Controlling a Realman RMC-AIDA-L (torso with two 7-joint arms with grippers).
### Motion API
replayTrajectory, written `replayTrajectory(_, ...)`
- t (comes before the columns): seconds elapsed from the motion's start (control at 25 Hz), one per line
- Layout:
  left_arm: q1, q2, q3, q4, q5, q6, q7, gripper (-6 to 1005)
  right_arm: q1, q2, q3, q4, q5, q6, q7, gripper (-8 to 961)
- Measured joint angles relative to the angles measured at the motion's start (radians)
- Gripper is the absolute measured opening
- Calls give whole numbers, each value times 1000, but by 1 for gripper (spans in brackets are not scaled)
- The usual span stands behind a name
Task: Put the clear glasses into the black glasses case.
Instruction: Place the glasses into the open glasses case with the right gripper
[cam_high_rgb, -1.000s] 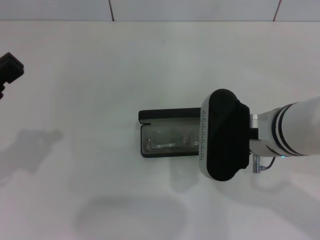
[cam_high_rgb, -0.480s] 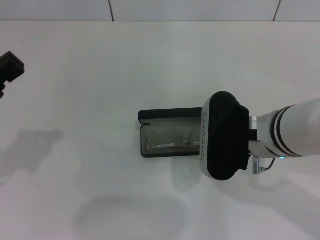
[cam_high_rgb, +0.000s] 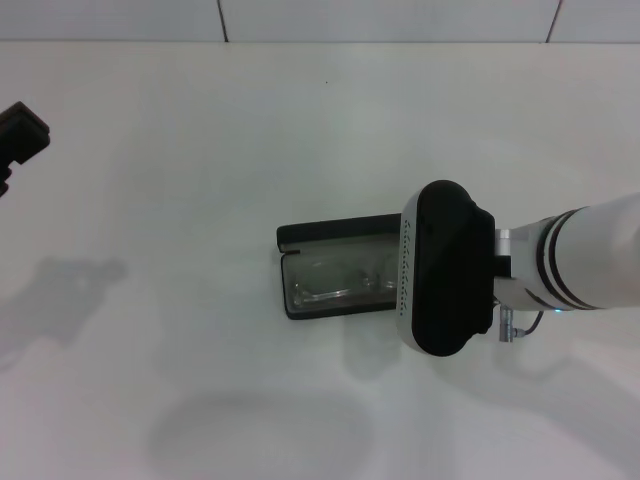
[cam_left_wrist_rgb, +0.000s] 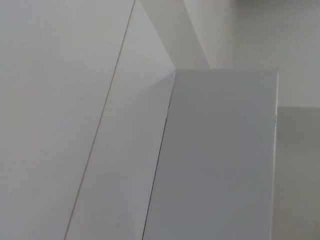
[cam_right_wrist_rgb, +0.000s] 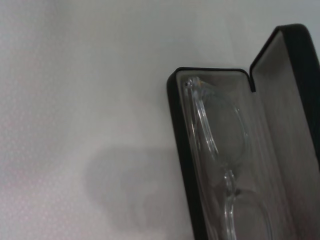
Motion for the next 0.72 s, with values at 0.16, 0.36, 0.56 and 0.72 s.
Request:
replayTrajectory(0.16, 3, 0, 0, 0, -1, 0, 0, 61, 3, 0, 0, 6, 0, 12, 0, 3)
replayTrajectory(0.36, 5, 0, 0, 0, -1, 0, 0, 62, 0, 0, -11, -21, -1, -1, 0, 3)
replayTrajectory(0.56, 5, 0, 0, 0, -1, 0, 0, 62, -9, 0, -25, -88, -2, -62, 7, 3)
replayTrajectory(0.72, -3, 1, 0, 1, -1, 0, -6, 62, -23, 0, -36, -144, 4, -91, 9, 2)
